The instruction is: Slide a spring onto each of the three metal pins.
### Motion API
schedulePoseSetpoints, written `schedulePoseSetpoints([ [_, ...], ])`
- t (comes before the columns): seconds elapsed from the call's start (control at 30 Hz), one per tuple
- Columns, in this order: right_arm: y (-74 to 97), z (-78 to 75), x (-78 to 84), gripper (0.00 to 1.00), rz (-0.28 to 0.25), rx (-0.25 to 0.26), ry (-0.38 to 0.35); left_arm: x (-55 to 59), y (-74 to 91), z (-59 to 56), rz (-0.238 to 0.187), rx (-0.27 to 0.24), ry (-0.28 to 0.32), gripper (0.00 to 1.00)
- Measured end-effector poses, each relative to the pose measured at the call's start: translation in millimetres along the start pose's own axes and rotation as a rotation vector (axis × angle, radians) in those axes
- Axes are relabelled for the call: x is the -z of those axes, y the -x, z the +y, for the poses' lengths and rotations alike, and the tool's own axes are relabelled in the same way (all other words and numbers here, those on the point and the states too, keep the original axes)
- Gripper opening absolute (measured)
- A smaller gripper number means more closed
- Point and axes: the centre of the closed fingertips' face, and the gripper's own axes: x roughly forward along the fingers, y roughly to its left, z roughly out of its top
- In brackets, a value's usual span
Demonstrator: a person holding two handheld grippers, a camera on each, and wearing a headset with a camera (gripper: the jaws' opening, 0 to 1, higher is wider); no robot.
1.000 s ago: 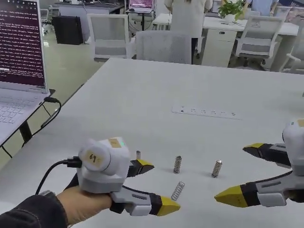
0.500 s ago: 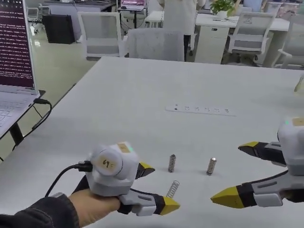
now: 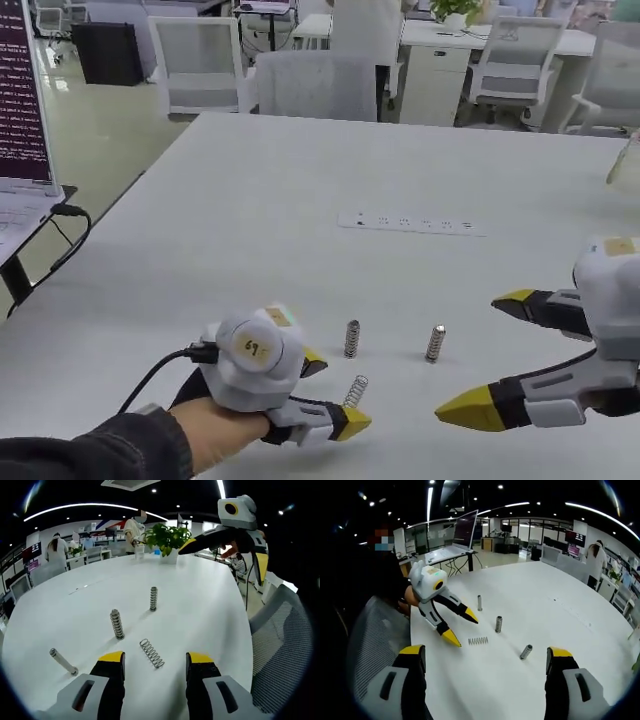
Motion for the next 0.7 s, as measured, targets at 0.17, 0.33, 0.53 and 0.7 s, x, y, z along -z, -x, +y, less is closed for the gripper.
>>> schedulePoseSetpoints([
  [0.17,0.2,-0.5,1.4,1.0,0.004,-0.001,-0.001,6.7,-8.7,1.5,0.026,-0.007,-0.009,0.38],
  [0.33,-0.9,-0.6,3.3,0.99,0.013,-0.004,-0.003,12.3,-15.7,2.3,0.045,-0.009,-0.011,0.33],
  [0.53,-1.4,-2.0,4.3,0.99,0.017,-0.005,-0.005,15.9,-19.3,4.8,0.056,-0.017,-0.014,0.29],
  [0.7,-1.8,-2.3,3.9,0.98,0.018,-0.007,-0.004,17.6,-18.3,7.5,0.06,-0.024,-0.02,0.24],
])
